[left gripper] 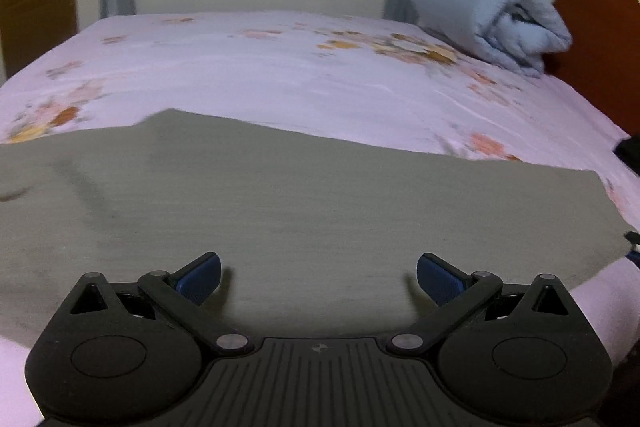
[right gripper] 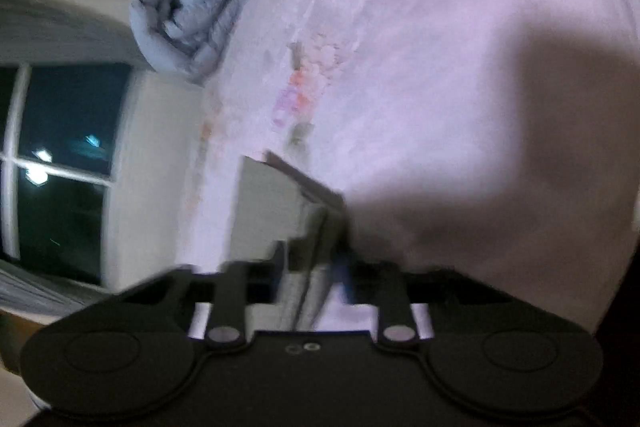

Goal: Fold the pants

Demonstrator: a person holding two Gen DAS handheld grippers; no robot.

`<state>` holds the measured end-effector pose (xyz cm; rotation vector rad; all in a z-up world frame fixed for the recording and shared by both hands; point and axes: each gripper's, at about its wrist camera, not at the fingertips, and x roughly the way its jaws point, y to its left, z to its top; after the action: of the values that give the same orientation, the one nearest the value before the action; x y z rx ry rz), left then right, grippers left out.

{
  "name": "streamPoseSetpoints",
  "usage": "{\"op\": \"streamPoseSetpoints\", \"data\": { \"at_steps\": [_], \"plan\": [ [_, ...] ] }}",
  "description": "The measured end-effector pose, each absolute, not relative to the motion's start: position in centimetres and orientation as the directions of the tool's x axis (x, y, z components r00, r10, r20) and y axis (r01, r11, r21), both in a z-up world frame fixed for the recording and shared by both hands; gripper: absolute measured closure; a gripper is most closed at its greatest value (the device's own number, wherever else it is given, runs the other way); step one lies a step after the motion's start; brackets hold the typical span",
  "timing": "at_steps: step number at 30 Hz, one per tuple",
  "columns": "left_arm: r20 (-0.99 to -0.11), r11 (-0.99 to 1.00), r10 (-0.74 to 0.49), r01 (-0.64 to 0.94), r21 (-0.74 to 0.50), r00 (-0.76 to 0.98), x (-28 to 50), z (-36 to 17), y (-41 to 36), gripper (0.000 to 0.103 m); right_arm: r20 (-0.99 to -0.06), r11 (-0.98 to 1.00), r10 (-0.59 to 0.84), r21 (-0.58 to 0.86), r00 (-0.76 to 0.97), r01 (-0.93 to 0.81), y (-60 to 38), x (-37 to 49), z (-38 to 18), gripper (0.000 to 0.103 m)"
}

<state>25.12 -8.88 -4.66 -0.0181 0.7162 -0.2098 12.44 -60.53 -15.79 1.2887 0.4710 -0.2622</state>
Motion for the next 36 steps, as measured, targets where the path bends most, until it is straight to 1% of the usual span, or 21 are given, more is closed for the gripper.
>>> {"op": "streamPoseSetpoints", "data": {
  "at_steps": [3,9,11,13,15,18,20,22,24,26,28,31,34,36],
  "plan": [
    [-0.636,0.97,-0.234,0.224,-0.098,0.735,24.8,-4.6,-11.7,0.0,-0.479,0.352,0.062,0.832,0.876,0.43,-60.2,12.2,-15.0,0.095],
    [-0.658,0.957,-0.253,0.281,-0.066,0.709,24.6,-5.7,-17.7,0.0,-0.464,0.333,0.062,0.844,0.884,0.42,-60.2,12.1,-15.5,0.093],
    [-0.678,0.96,-0.211,0.28,-0.008,0.704,24.3,-6.8,-19.5,0.0,-0.458,0.327,0.07,0.85,0.886,0.413,-60.3,11.9,-15.6,0.093],
    [-0.668,0.966,-0.153,0.252,0.054,0.728,23.6,-7.9,-20.7,0.0,-0.452,0.326,0.077,0.854,0.889,0.406,-60.4,11.7,-15.6,0.09],
    [-0.663,0.975,-0.117,0.214,0.067,0.74,23.2,-7.9,-21.1,0.0,-0.455,0.343,0.08,0.848,0.887,0.404,-60.3,11.8,-15.4,0.089],
    [-0.66,0.985,-0.106,0.17,0.034,0.744,22.5,-6.9,-21.4,0.0,-0.455,0.357,0.079,0.843,0.887,0.401,-60.2,12.0,-15.2,0.086],
    [-0.678,0.988,-0.084,0.152,0.041,0.73,22.7,-7.8,-21.5,0.0,-0.449,0.361,0.086,0.846,0.889,0.393,-60.2,12.1,-15.3,0.084],
    [-0.66,0.984,-0.054,0.153,0.093,0.749,22.2,-8.3,-22.0,0.0,-0.465,0.401,0.077,0.824,0.882,0.399,-60.0,12.4,-15.1,0.092],
    [-0.638,0.978,-0.032,0.156,0.139,0.77,21.6,-8.8,-22.4,0.0,-0.481,0.468,0.061,0.788,0.875,0.4,-59.5,12.7,-14.3,0.094],
    [-0.643,0.985,-0.051,0.144,0.093,0.764,21.7,-8.5,-21.7,0.0,-0.451,0.537,0.039,0.762,0.892,0.362,-58.6,12.9,-12.2,0.095],
    [-0.646,0.989,-0.11,0.148,0.003,0.755,21.7,-6.9,-19.6,0.0,-0.409,0.593,0.044,0.745,0.911,0.306,-57.2,13.3,-9.7,0.095],
    [-0.594,0.992,-0.098,0.035,-0.117,0.798,21.3,-3.6,-12.4,0.0,-0.354,0.722,0.084,0.666,0.931,0.188,-52.5,14.8,-4.5,0.095],
    [-0.532,0.992,-0.028,-0.044,-0.122,0.846,20.8,-0.4,-4.1,0.0,-0.317,0.82,0.154,0.57,0.936,0.058,-45.3,16.9,-0.6,0.095],
    [-0.512,0.989,0.029,-0.099,-0.111,0.858,20.6,0.9,1.3,0.0,-0.312,0.858,0.208,0.514,0.927,-0.019,-39.7,18.4,0.6,0.095]
  ]
}}
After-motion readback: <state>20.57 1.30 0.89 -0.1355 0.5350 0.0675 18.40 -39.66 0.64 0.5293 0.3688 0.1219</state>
